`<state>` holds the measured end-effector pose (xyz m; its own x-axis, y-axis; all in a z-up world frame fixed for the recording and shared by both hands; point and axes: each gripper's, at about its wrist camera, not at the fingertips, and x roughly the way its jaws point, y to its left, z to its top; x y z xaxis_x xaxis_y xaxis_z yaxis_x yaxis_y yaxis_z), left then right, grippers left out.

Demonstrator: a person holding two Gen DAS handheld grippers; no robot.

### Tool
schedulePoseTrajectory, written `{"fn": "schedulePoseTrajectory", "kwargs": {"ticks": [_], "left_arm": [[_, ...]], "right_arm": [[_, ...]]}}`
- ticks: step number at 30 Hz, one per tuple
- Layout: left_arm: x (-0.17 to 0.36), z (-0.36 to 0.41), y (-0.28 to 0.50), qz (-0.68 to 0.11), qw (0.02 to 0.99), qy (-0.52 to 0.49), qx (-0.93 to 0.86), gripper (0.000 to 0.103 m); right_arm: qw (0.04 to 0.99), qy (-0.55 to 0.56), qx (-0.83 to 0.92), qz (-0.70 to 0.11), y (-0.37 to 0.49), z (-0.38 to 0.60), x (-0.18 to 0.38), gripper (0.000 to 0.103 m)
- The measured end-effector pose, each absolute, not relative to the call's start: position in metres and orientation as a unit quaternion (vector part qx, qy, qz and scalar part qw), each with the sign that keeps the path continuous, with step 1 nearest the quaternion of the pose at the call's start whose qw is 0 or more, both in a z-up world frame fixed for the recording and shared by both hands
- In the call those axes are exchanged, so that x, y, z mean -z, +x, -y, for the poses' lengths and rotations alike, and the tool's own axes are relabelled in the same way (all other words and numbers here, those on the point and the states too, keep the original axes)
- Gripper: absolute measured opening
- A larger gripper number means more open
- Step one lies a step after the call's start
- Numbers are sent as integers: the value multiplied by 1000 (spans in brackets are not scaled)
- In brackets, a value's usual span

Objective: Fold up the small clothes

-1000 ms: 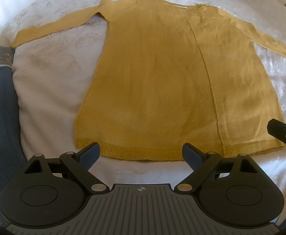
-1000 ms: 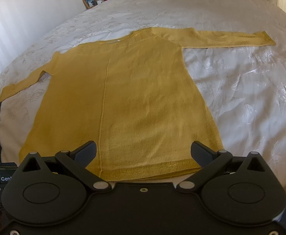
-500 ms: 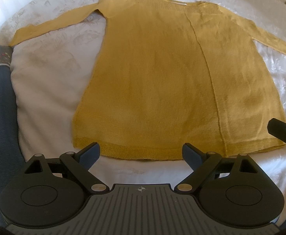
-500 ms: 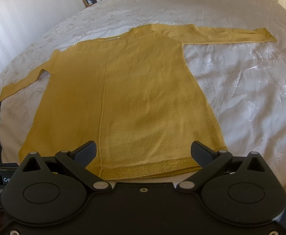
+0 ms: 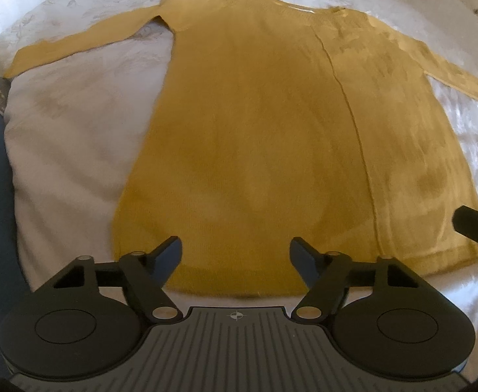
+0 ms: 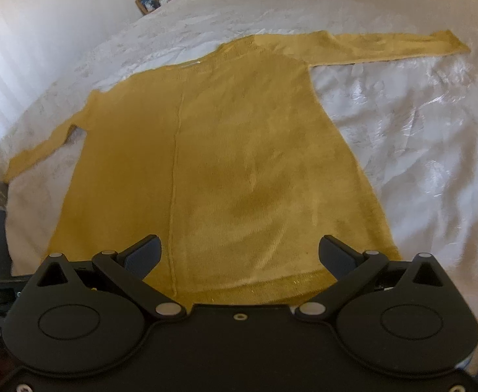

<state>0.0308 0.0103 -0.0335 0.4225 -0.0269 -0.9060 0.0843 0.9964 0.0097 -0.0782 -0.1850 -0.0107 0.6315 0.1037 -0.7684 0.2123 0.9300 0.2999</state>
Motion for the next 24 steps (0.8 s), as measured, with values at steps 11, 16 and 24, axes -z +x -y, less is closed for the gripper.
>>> {"fn": "schedulePoseTrajectory", "kwargs": {"ticks": [11, 16, 24], "left_arm": [[32, -57, 98, -475, 880, 13, 4, 53], [26, -83, 144, -426, 903, 43, -45, 53], [18, -148, 214, -354, 934, 5, -50, 54]], "right_arm": [[911, 132, 49, -388, -41, 187, 11, 102], [925, 110, 47, -360, -21, 185, 10, 102], [942, 87, 31, -322, 17, 179, 11, 102]]}}
